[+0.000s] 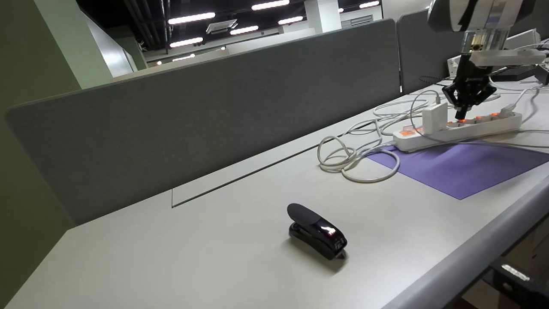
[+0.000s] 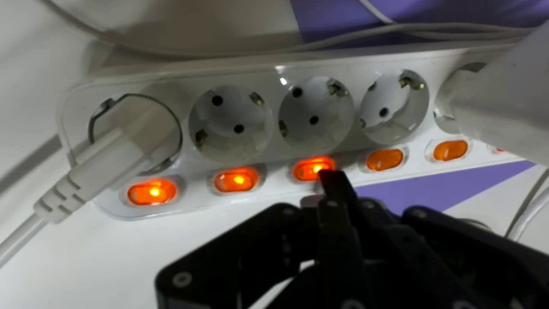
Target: Press the second switch from the right on the extension cable
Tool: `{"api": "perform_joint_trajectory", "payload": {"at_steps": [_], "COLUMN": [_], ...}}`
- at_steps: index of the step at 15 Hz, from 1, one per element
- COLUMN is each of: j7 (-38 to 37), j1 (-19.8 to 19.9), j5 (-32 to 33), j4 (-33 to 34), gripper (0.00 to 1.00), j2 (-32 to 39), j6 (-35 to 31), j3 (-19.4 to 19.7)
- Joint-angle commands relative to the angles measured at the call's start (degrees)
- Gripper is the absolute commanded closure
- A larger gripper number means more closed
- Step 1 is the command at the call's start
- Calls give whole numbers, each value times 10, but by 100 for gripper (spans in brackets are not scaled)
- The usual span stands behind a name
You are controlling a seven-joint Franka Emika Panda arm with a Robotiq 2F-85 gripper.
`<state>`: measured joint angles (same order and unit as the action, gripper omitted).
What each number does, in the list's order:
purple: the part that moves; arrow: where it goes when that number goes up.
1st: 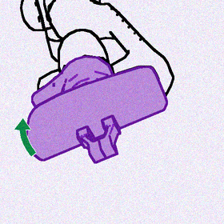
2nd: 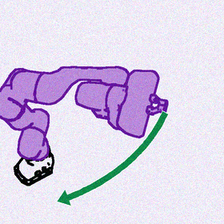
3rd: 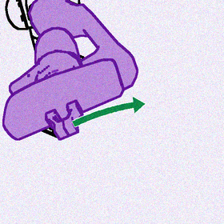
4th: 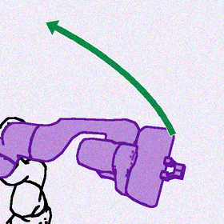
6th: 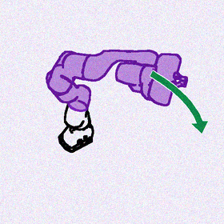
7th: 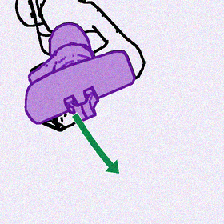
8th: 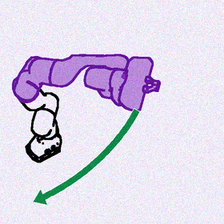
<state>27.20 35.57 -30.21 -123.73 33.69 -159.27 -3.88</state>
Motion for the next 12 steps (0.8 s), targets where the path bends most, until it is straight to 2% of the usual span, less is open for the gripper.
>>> {"api": "perform_joint_trajectory", "payload": {"at_steps": [1,7,12], "j7": [-44,-82,-126], "j1": [-15,-38,-35], "j5": [25,50,31], "j4": [21,8,-6], "gripper": [100,100,100], "j2": [30,32,-8], "j6": [-23,-36,8], "j3": [8,18,21]}}
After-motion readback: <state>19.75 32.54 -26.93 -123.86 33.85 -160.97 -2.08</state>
